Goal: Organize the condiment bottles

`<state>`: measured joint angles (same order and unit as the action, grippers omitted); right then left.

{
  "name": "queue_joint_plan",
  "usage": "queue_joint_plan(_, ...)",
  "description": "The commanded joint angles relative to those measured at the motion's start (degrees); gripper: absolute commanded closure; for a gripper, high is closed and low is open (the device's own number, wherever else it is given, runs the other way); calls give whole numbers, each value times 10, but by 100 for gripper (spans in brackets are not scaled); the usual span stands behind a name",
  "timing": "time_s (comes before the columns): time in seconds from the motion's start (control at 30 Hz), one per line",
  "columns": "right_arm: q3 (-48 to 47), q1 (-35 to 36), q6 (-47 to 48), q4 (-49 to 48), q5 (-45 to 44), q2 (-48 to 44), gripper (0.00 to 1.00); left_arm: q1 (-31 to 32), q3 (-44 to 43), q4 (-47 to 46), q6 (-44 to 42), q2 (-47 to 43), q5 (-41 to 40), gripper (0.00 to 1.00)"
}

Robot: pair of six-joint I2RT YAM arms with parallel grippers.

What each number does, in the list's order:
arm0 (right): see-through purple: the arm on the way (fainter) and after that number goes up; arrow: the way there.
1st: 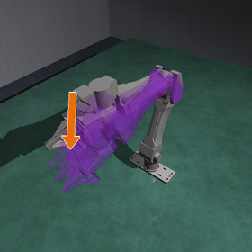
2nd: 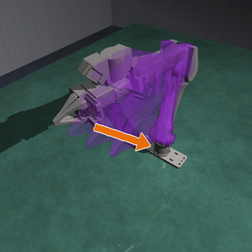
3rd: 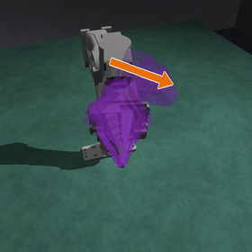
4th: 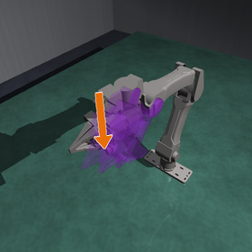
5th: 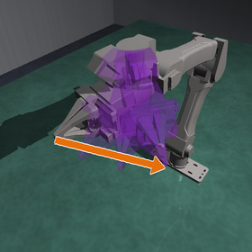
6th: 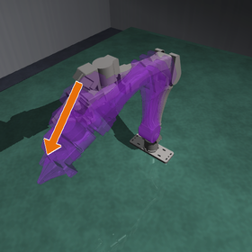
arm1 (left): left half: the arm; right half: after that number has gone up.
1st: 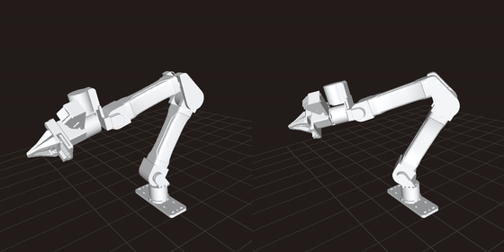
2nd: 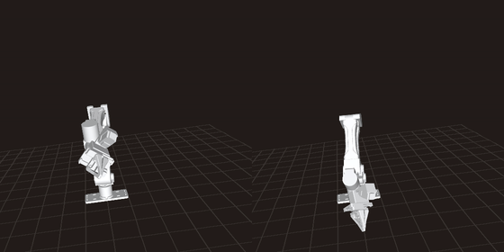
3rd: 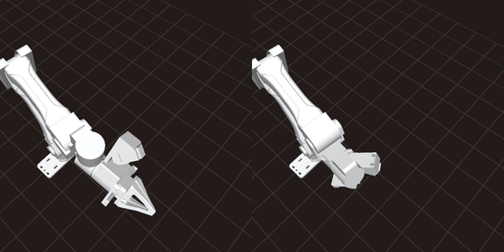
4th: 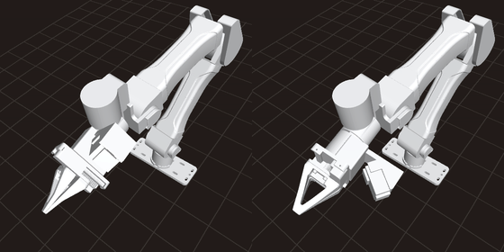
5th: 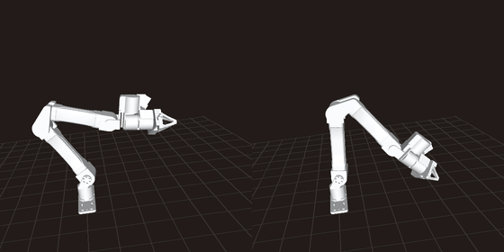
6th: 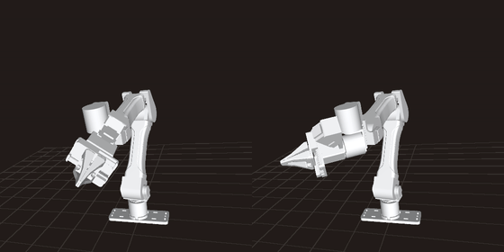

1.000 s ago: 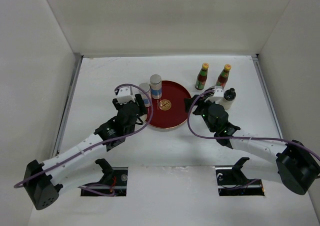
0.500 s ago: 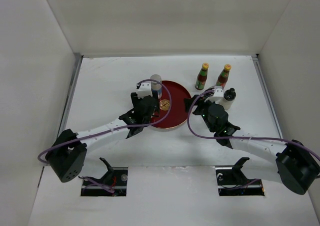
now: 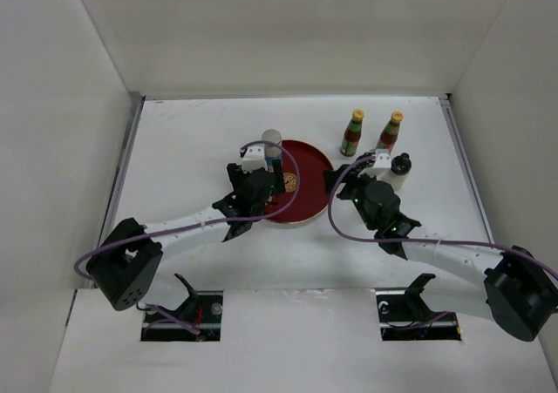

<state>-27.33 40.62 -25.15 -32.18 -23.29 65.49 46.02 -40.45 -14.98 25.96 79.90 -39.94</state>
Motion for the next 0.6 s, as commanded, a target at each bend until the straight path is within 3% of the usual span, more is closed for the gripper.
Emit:
queue_joint_plan(0.0, -13, 6, 16, -34, 14, -32, 30, 11, 15, -40, 9, -59, 0, 13)
queue_joint_plan(0.17, -8, 11, 29, -26, 19, -63, 66, 26, 84, -68, 15, -163, -12, 8)
queue_joint_plan(0.23, -16, 11, 29, -5, 25, -78, 74, 30, 123, -96, 15, -218, -17, 9)
queue_joint_plan(0.4, -113, -28, 37, 115, 16, -77, 76, 25, 195, -132, 25, -323, -31, 18)
queue_joint_plan(0.57, -241, -118, 71, 207, -1, 25, 69, 21, 255, -145, 68, -374, -38, 54)
